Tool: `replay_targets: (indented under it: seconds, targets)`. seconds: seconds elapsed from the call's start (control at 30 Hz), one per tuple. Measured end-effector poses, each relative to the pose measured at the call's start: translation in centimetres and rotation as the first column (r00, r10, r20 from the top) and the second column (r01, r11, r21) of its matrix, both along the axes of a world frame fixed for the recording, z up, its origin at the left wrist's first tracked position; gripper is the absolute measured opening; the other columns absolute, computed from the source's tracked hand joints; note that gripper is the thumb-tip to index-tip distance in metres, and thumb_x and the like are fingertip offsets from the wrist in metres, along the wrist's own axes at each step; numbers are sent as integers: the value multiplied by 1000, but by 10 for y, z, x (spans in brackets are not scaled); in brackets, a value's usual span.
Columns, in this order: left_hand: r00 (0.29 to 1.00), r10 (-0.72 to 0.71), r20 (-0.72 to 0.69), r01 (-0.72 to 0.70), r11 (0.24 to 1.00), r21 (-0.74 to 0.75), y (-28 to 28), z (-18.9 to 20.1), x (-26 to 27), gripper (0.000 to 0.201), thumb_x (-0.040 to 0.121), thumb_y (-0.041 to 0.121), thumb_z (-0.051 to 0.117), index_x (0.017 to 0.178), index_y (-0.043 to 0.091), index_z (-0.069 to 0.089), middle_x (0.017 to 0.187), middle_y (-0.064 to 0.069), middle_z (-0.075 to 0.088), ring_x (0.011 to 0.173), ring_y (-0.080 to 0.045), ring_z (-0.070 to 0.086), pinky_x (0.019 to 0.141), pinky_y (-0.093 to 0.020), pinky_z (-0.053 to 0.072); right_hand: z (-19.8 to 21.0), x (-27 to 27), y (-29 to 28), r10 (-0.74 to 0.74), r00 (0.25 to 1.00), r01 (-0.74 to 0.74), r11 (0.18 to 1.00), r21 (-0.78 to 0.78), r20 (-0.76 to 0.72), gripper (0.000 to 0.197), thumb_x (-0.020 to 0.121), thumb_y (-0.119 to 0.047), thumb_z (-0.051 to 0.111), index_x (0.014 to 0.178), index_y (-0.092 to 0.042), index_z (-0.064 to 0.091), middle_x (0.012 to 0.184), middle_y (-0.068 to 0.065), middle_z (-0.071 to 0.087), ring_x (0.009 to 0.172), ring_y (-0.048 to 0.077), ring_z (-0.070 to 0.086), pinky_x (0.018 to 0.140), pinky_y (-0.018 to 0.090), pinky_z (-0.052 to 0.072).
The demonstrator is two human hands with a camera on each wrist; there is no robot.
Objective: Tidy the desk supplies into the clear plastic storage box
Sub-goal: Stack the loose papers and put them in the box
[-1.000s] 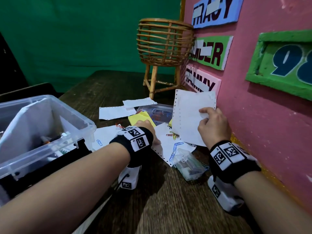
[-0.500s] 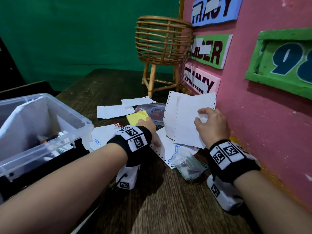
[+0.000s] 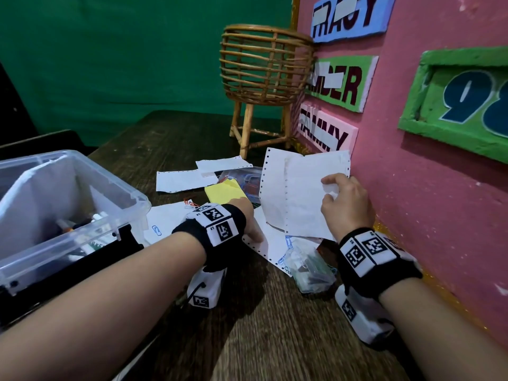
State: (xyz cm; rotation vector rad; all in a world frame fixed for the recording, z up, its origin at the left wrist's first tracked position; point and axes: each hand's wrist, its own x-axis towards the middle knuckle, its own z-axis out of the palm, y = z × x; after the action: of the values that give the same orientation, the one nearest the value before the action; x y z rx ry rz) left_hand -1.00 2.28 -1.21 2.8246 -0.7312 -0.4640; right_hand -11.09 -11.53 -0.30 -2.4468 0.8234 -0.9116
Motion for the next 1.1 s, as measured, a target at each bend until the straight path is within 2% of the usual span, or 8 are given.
replay_targets:
  seconds: [0.17,0.33,0.47,0.6,0.77,0.87,0.97,1.1]
  targets:
    - [975,12,221,21,989,-147,0,1,1,49,85,1,56,128,4,32,118,-20,58,106,-36,60,77,-37,49,-1,1,-2,-28,1000,28,999,-16,-1,39,86,3,45,116,-20,57,119,7,53,106,31,53,70,29,35]
    - [893,-42,448,168,954,-247,-1,4,1,32,89,1,46,120,6,52,123,-13,53,115,-30,50,87,-36,47,-1,-1,-1,-51,998,51,998,-29,31,50,82,8,43,122,-19,53,126,5,49,104,35,54,70,31,37]
    - [776,96,624,312,800,-512,0,7,-3,21,93,5,41,112,3,49,105,-12,49,89,-29,48,73,-37,36,0,-2,-2,-56,998,58,998,-33,41,54,80,8,44,126,-20,49,131,3,46,103,33,54,70,29,35]
    - [754,97,650,477,600,-643,-3,8,-8,15,92,2,40,102,0,50,88,-14,56,73,-30,53,62,-35,40,0,-2,-1,-30,996,31,999,-14,82,48,83,-1,47,127,-19,48,129,4,46,103,32,54,72,28,32]
    - [740,90,667,549,493,-675,-3,6,-8,21,87,0,42,106,-3,50,92,-15,59,74,-15,45,66,-14,29,0,0,-1,-6,991,6,1000,-3,134,39,87,-12,47,125,-17,48,128,6,45,107,30,52,76,30,35]
    - [780,40,624,529,492,-692,-3,4,-10,21,92,0,40,112,0,47,95,-8,55,75,-13,44,64,-13,28,0,3,0,79,976,-80,997,-2,204,31,93,-20,43,122,-13,54,125,9,50,108,26,53,76,24,32]
    - [823,18,568,469,544,-696,-4,4,-11,24,95,4,39,119,4,42,96,-5,53,73,-16,45,65,-22,32,-2,4,3,216,941,-220,975,-16,260,31,97,-23,39,118,-9,57,119,13,53,105,22,52,81,20,32]
    - [829,22,559,462,536,-706,-4,6,-12,29,96,6,40,125,3,40,106,-15,59,77,-15,47,66,-21,33,-3,4,5,342,911,-340,939,-47,231,30,93,-27,51,116,-9,58,118,11,54,107,19,52,87,23,37]
